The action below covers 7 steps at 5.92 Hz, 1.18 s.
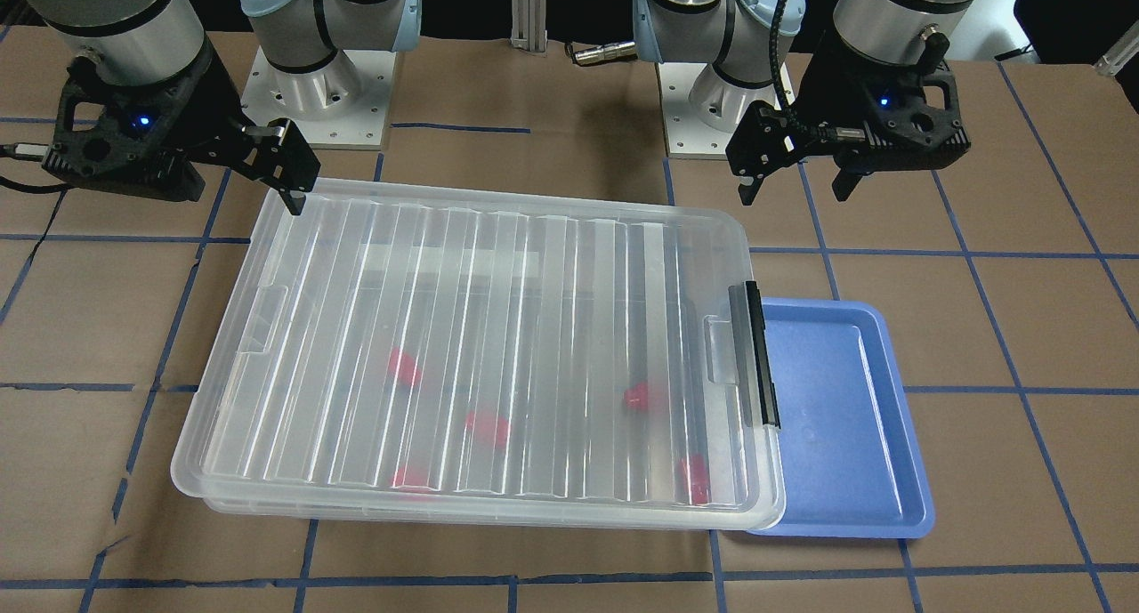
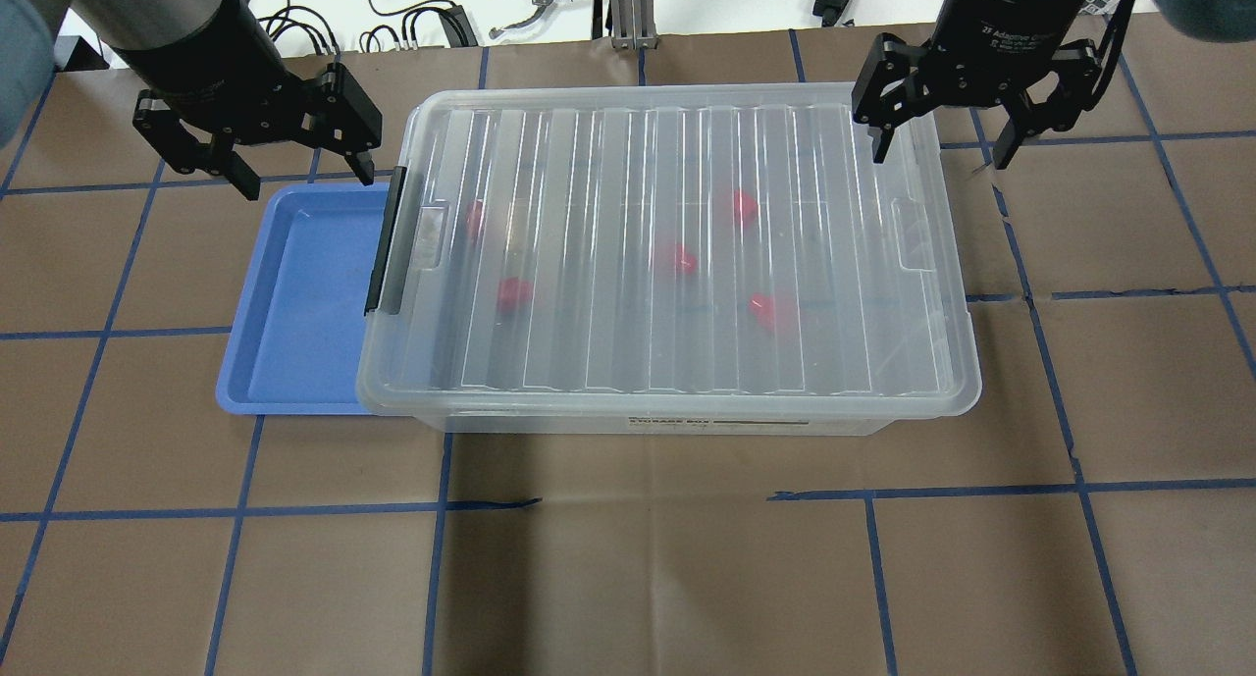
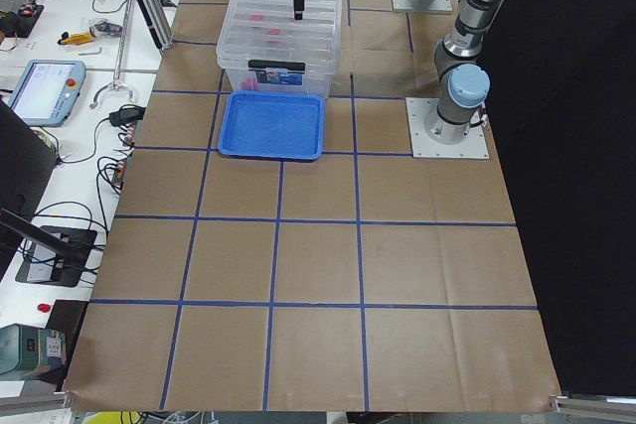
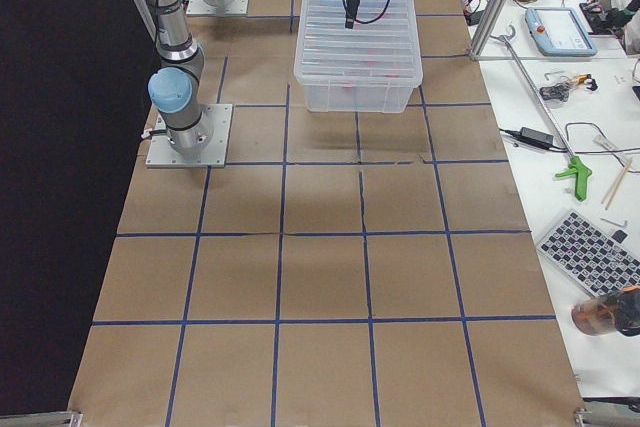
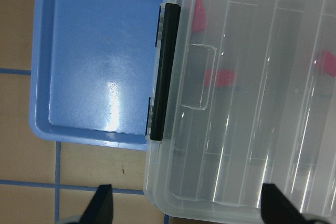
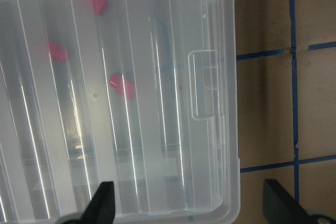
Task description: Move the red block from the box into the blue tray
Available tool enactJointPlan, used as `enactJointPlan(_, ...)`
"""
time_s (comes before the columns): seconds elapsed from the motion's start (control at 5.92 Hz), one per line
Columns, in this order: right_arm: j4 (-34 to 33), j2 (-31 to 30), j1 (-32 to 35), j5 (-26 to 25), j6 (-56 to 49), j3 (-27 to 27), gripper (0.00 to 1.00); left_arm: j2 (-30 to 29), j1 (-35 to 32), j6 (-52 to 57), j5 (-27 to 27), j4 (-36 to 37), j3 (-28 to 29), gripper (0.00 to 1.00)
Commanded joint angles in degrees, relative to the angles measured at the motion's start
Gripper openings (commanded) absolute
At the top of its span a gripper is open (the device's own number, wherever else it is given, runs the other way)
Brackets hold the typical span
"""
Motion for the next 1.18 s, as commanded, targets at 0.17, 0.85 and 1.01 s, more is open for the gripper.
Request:
enactJointPlan(0.17,-0.64,0.72,-0.81,-0.44,-5.51,0.39,1.00,0.08,0.00,0.00,-0.01,0.00,0.00,0.99)
enactJointPlan(0.85,-12.24,0.20,-9.41,-0.10,-13.20,12.49,1.00,0.08,0.00,0.00,-0.01,0.00,0.09,0.99)
enactJointPlan(1.01,-15.55,0.46,-9.34,0.26,-12.76,15.57,1.00,-0.01,0.00,0.00,-0.01,0.00,0.09,0.99)
